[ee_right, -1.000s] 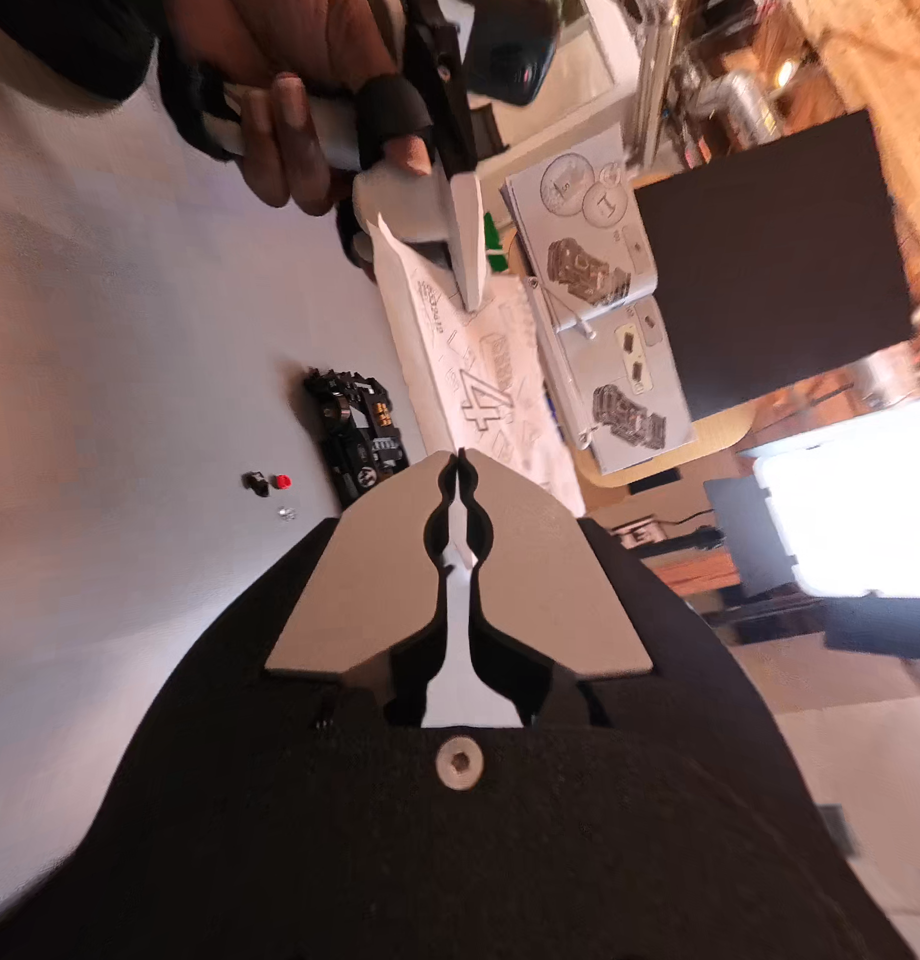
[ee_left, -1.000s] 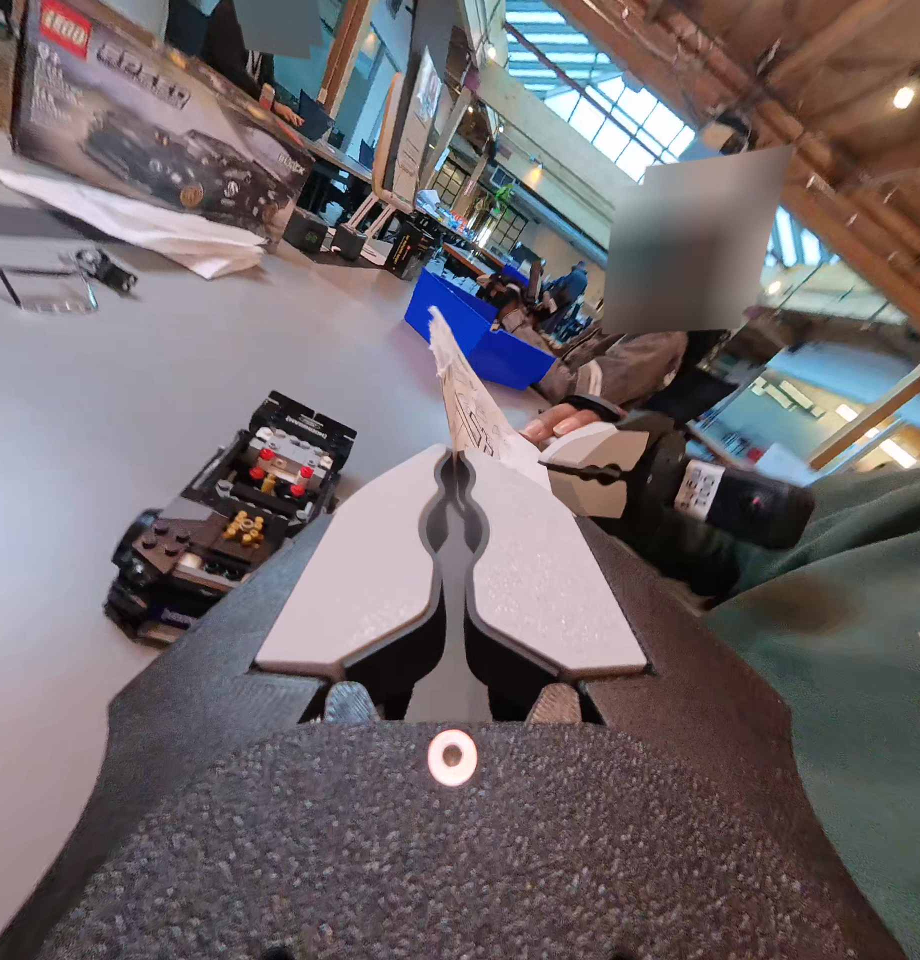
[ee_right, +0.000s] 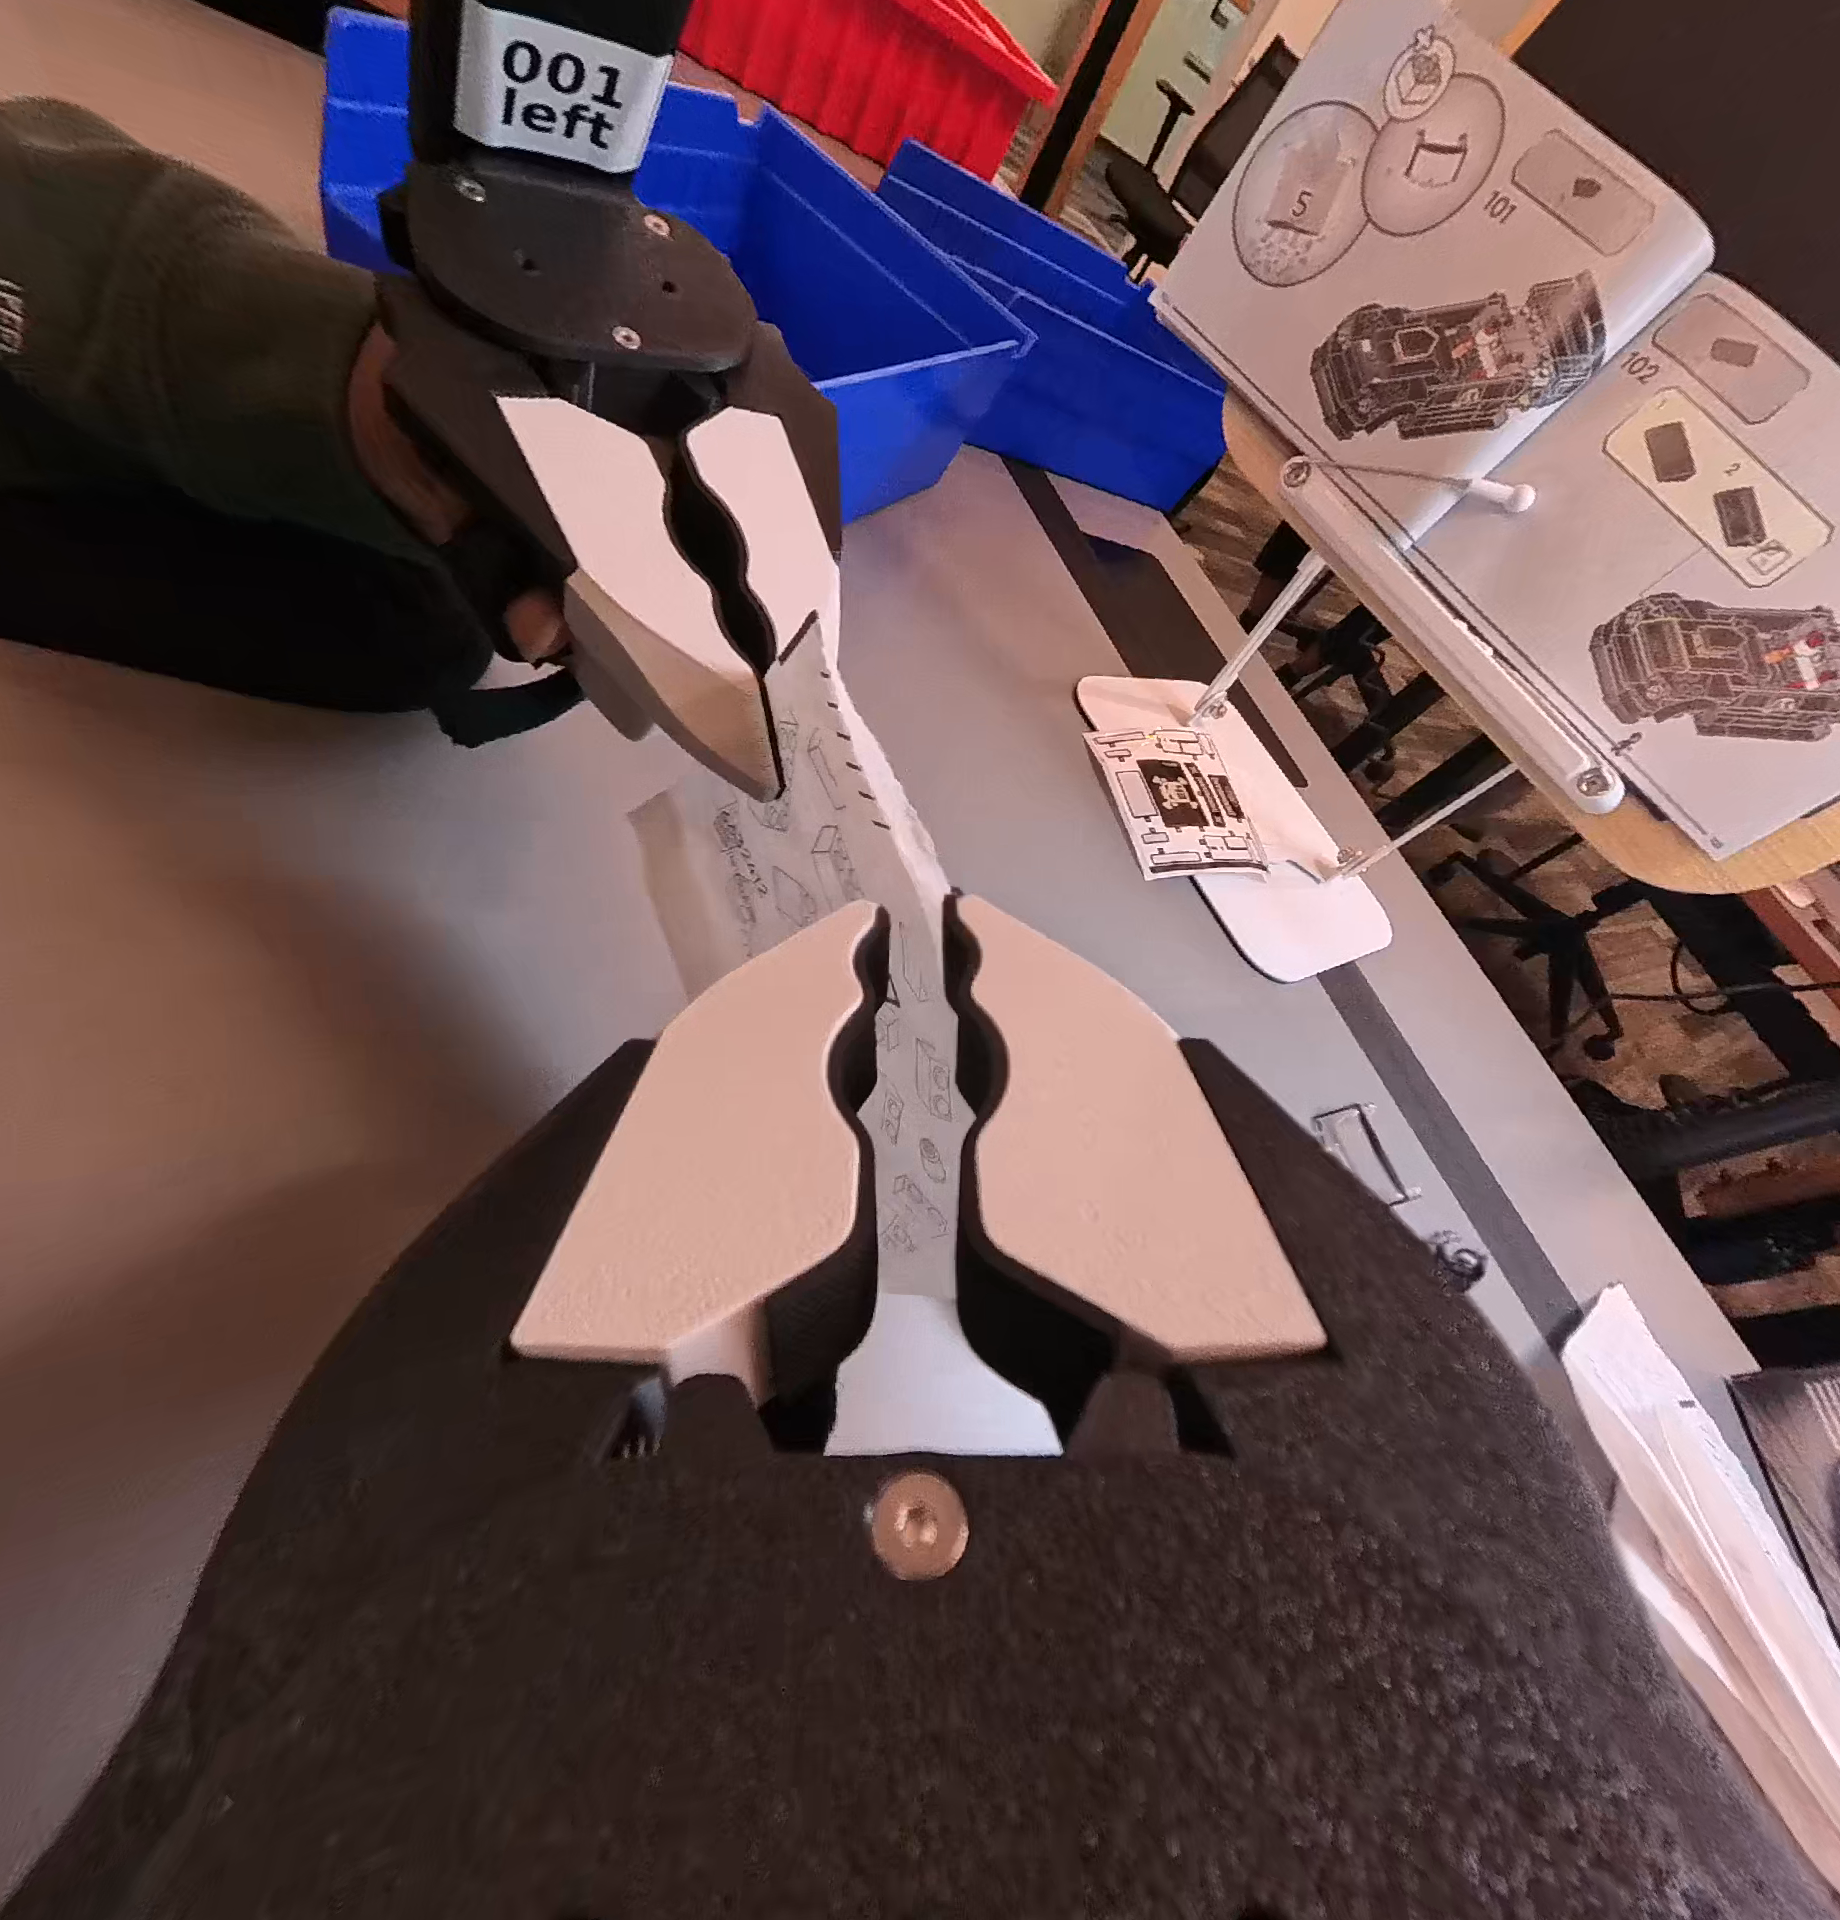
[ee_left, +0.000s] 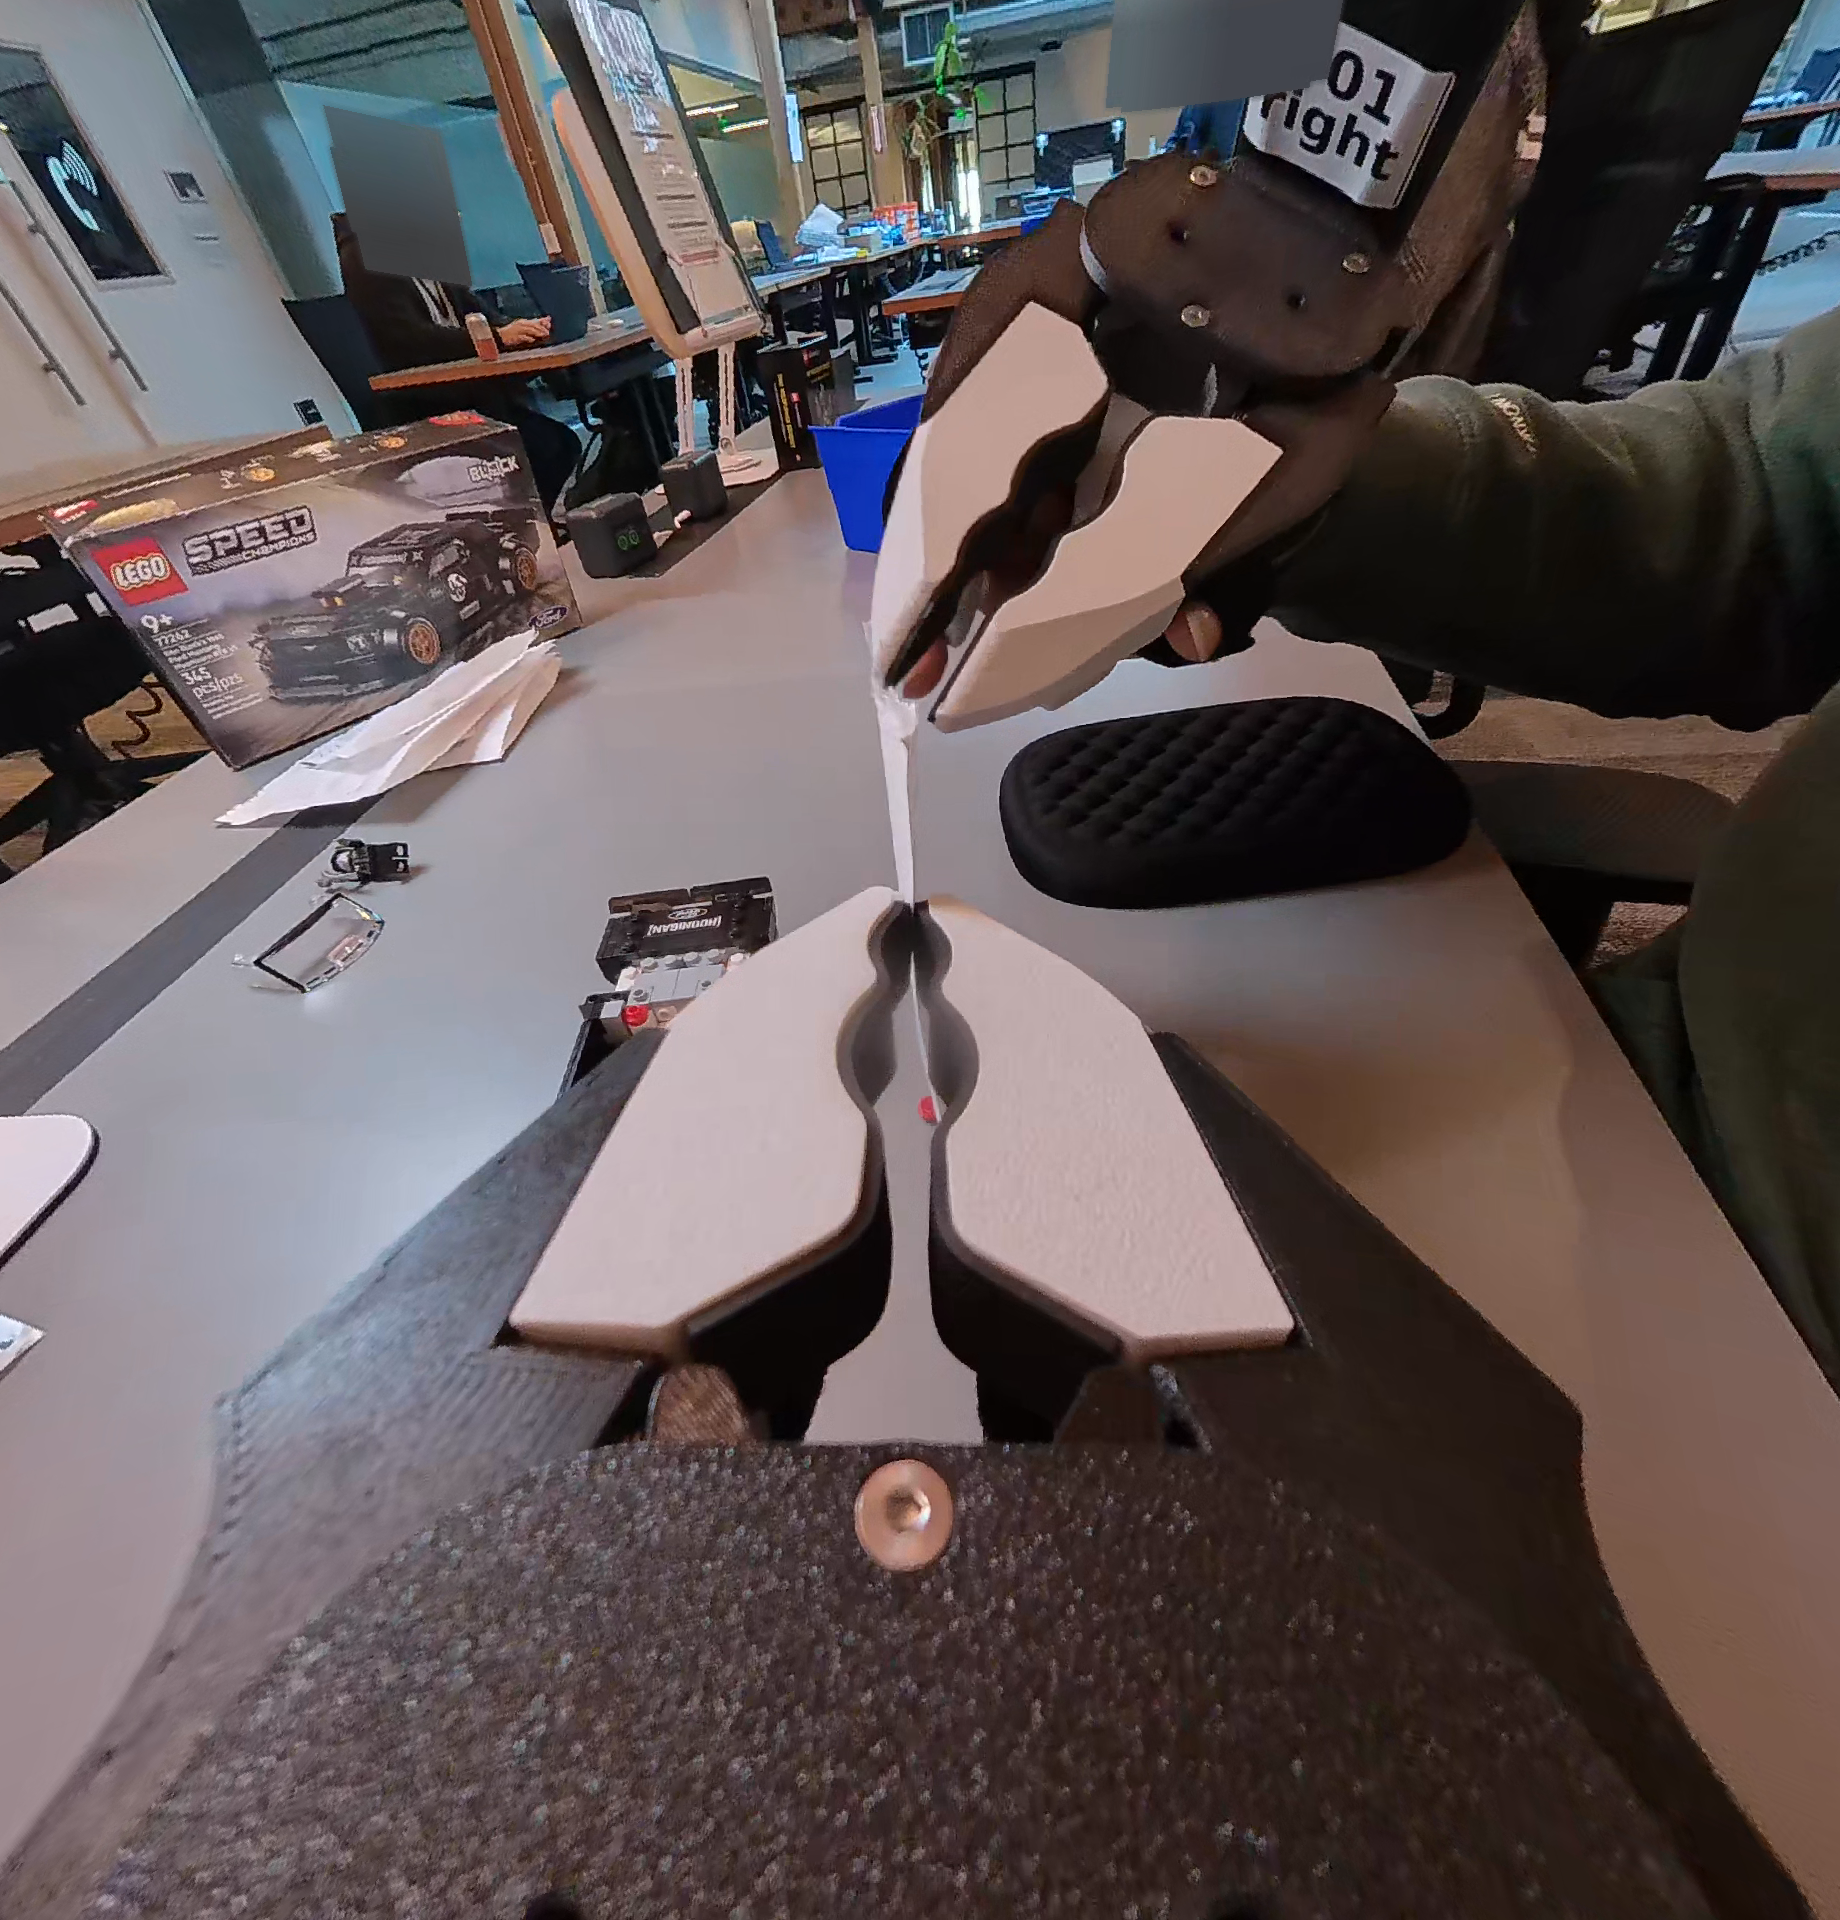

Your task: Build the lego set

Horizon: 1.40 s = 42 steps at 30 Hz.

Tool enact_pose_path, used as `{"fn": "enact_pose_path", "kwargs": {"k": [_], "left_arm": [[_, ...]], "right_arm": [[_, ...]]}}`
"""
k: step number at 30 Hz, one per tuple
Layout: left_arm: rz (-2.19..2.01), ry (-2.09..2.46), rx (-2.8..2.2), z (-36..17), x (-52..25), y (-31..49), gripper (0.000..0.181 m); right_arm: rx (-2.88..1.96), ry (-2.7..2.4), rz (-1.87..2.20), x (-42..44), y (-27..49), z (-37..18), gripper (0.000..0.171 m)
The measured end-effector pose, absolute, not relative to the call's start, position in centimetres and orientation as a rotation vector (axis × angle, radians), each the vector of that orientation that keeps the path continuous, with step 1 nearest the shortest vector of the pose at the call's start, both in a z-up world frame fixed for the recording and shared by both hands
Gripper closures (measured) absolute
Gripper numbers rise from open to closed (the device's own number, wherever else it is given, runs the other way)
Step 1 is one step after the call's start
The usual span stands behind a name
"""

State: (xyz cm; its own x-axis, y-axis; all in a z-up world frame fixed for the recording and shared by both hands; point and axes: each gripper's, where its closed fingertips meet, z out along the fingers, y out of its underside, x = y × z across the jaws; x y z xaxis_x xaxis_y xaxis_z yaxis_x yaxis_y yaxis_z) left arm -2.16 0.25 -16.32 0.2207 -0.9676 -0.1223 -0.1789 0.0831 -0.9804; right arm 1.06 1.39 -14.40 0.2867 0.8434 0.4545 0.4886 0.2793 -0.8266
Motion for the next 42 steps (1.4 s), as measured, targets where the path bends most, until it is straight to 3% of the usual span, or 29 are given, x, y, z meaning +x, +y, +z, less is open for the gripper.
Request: {"fn": "enact_pose_path", "kwargs": {"k": [8,17,42], "left_arm": [[-0.877,1.226,-1.347,-16.4,-2.0,-0.1,0.181],[-0.878,1.208,-1.351,-16.3,-2.3,0.1,0.181],[-0.856,1.264,-1.338,-16.7,-2.0,-0.5,0.181]], "right_arm": [[-1.343,-1.419,0.235,0.4,1.9,-15.0,0.153],[-1.328,-1.457,0.312,0.5,0.3,-15.0,0.169],[-1.340,-1.513,0.357,1.1,-0.6,-14.8,0.167]]}}
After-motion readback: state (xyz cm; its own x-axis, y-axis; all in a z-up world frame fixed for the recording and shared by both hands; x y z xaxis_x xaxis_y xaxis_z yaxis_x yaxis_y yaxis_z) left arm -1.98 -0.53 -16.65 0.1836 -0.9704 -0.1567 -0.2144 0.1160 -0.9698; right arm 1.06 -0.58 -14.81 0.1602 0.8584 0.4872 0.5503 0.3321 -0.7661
